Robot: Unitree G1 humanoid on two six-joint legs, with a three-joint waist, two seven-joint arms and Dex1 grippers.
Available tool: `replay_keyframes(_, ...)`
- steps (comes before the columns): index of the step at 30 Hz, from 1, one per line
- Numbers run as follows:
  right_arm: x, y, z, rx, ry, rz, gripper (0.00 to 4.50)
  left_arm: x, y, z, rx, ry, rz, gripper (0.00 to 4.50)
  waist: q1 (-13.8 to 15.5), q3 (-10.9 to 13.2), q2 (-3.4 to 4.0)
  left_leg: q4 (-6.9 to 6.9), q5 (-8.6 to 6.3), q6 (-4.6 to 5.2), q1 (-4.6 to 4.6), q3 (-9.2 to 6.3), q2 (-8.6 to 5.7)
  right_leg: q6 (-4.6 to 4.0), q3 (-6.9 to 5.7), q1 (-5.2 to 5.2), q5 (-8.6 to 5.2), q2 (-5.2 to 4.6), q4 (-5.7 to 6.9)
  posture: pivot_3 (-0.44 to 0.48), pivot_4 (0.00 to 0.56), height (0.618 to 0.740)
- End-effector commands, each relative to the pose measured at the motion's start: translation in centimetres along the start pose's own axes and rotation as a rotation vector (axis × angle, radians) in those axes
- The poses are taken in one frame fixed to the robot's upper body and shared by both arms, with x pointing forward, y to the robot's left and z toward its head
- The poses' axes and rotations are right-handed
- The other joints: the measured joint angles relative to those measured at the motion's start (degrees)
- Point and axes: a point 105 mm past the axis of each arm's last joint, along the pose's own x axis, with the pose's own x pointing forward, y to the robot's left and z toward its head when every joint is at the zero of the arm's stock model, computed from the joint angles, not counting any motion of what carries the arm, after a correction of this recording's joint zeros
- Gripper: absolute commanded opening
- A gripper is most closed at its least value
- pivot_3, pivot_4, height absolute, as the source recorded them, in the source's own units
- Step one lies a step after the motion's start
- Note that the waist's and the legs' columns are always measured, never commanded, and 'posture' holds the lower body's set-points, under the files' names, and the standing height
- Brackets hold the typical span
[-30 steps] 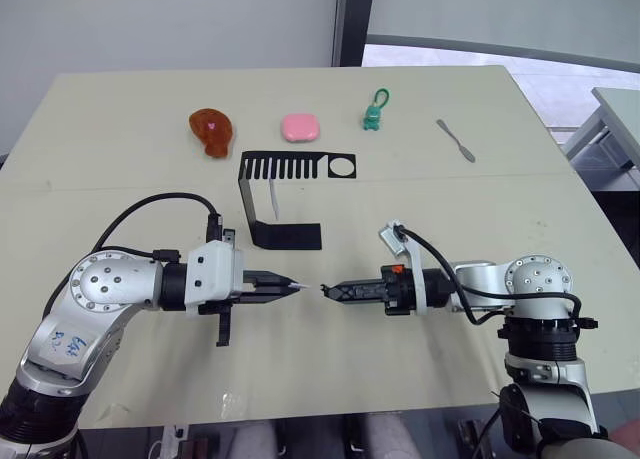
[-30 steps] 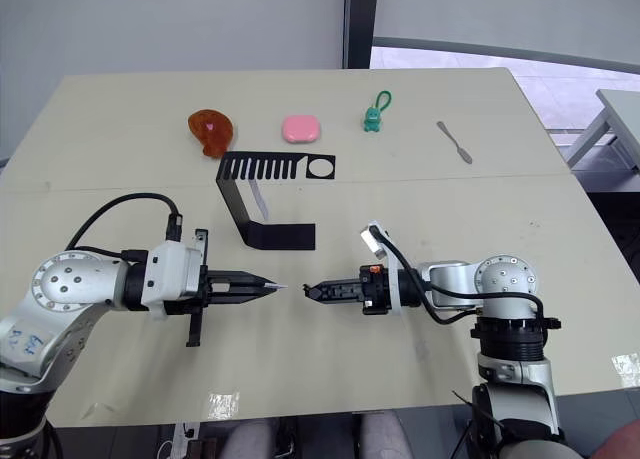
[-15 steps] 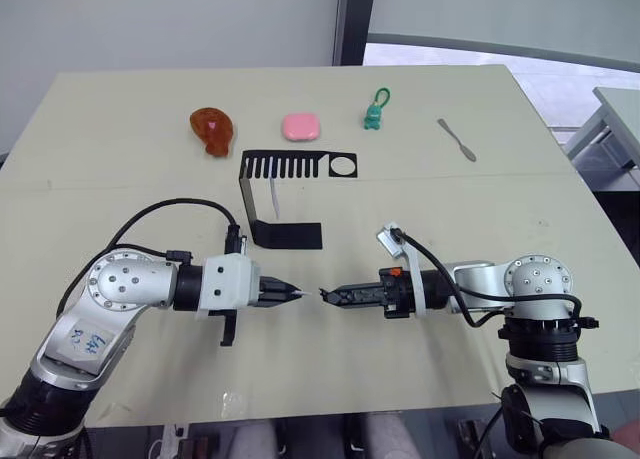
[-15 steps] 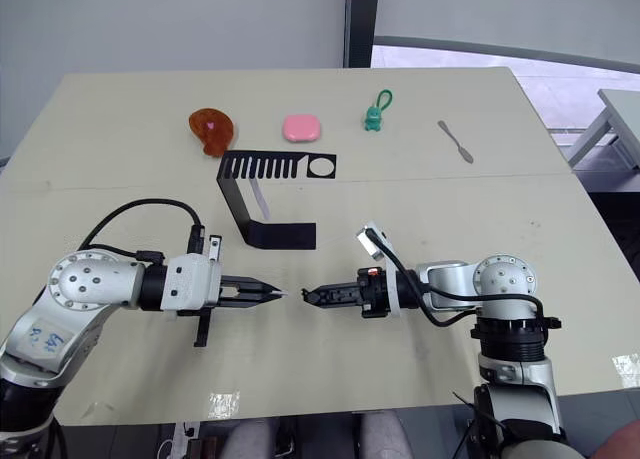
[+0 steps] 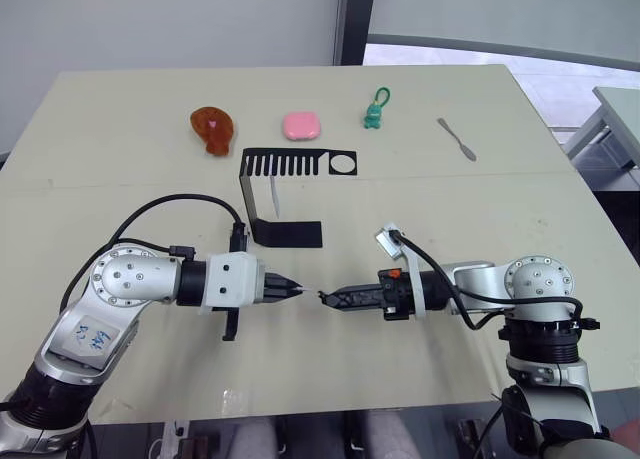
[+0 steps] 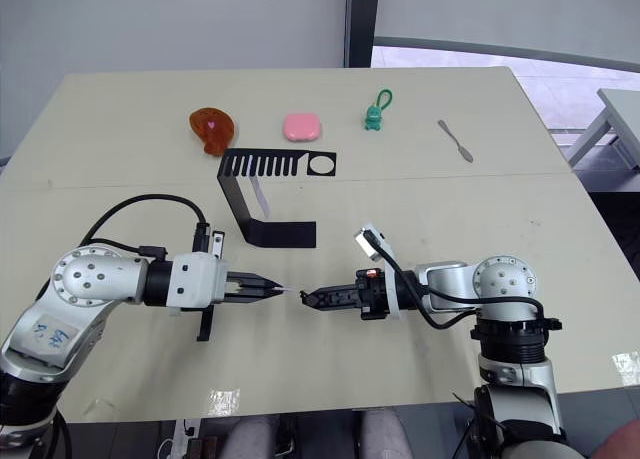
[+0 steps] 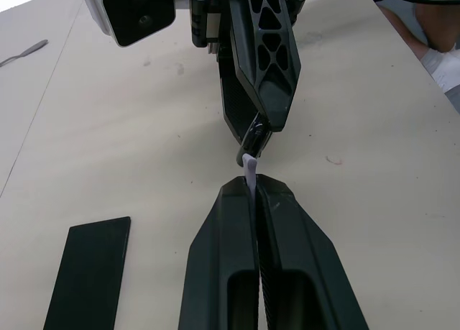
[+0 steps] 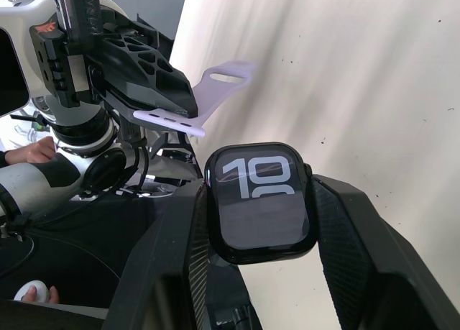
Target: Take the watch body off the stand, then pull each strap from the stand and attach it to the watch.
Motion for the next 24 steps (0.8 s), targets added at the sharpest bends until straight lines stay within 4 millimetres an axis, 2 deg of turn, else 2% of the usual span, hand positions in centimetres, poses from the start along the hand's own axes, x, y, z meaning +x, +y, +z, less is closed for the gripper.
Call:
replay_keyframes(1, 0.18, 0.74, 0.16, -0.031, -0.004, 0.02, 1.6, 0.18, -0.04, 0.54, 0.022, -0.019, -0.007, 0.0, 0.0, 0.0, 0.0, 0.02, 0.0, 0.0, 0.0, 0.0, 0.0, 0.0, 0.0, 0.0, 0.0, 0.0, 0.01, 0.0, 0.15, 0.74)
replay_keyframes(24, 0.42, 0.73, 0.19, -0.033, -0.008, 0.019, 1.6, 0.36, -0.09, 0.07, 0.003, -0.013, -0.012, 0.0, 0.6, 0.0, 0.0, 0.05, 0.0, 0.0, 0.0, 0.0, 0.0, 0.0, 0.0, 0.0, 0.0, 0.0, 0.04, 0.0, 0.15, 0.74)
